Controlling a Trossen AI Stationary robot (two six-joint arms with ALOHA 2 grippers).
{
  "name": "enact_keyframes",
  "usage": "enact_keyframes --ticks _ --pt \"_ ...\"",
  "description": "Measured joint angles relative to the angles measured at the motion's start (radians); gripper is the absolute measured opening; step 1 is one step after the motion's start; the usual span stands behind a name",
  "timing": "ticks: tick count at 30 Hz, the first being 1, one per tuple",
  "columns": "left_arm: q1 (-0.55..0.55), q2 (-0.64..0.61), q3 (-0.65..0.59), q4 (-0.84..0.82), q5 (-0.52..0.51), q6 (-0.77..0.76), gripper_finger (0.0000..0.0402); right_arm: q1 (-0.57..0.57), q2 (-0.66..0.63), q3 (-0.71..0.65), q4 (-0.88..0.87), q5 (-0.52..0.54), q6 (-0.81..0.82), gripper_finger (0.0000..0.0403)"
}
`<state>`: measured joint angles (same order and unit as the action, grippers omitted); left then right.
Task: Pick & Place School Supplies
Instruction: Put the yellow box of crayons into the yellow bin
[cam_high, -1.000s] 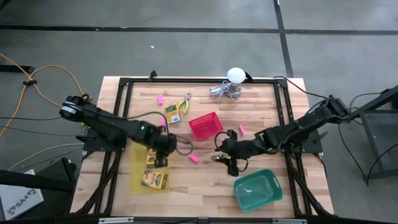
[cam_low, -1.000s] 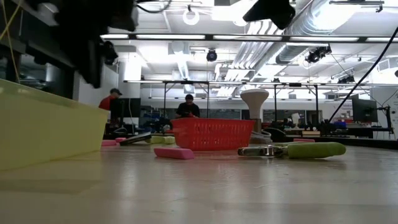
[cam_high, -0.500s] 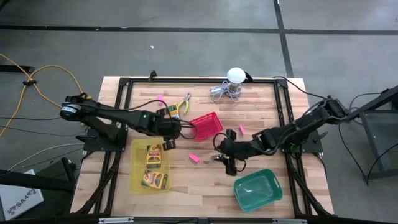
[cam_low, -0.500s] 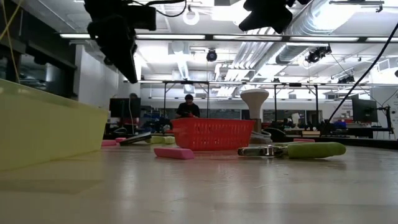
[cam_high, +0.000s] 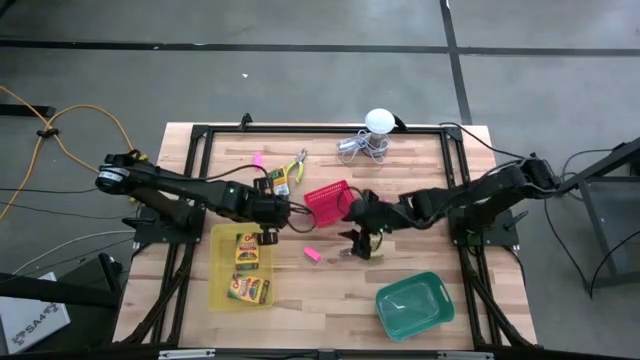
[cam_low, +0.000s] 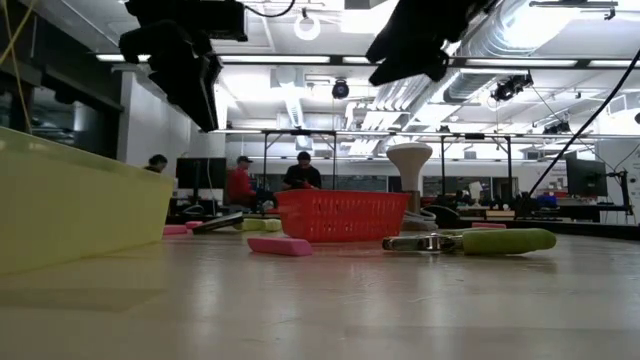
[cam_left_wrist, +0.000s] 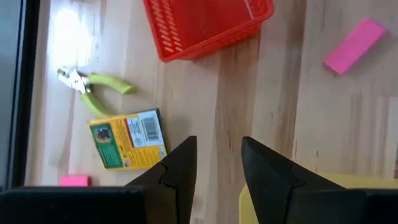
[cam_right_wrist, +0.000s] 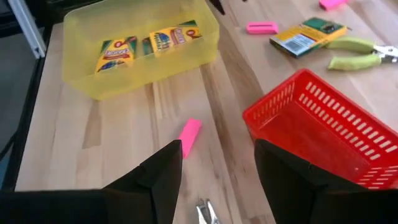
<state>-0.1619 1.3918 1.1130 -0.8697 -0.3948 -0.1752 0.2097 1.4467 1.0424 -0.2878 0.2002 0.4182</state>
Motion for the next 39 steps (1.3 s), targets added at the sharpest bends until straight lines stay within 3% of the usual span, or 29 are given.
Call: enact_keyframes --ticks 4,9,16,25,30,39 --pt "0.021 -0.080 -0.014 -0.039 0.003 -0.072 0.0120 -0.068 0.000 0.000 0.009 -0.084 0.001 0.0192" --pt "0.057 -0.282 -0.104 0.033 0.026 -0.092 0.0120 -0.146 0.020 0.000 0.059 -0.174 -0.003 0.0192" --pt "0.136 -0.462 -0.227 0.174 0.213 -0.071 0.0120 -0.224 0.079 -0.001 0.156 -0.294 -0.019 0.0192" --pt "0.312 -0.439 -0.316 0.216 0.235 -0.039 0.0120 -0.247 0.081 0.000 0.223 -0.308 -0.030 0.0192" --pt "0.415 -0.415 -0.345 0.252 0.365 -0.031 0.0120 -0.272 0.081 0.000 0.229 -0.309 -0.049 0.0192" --pt "0.465 -0.308 -0.351 0.251 0.392 0.025 0.0120 -0.318 0.081 0.000 0.262 -0.360 -0.055 0.0191"
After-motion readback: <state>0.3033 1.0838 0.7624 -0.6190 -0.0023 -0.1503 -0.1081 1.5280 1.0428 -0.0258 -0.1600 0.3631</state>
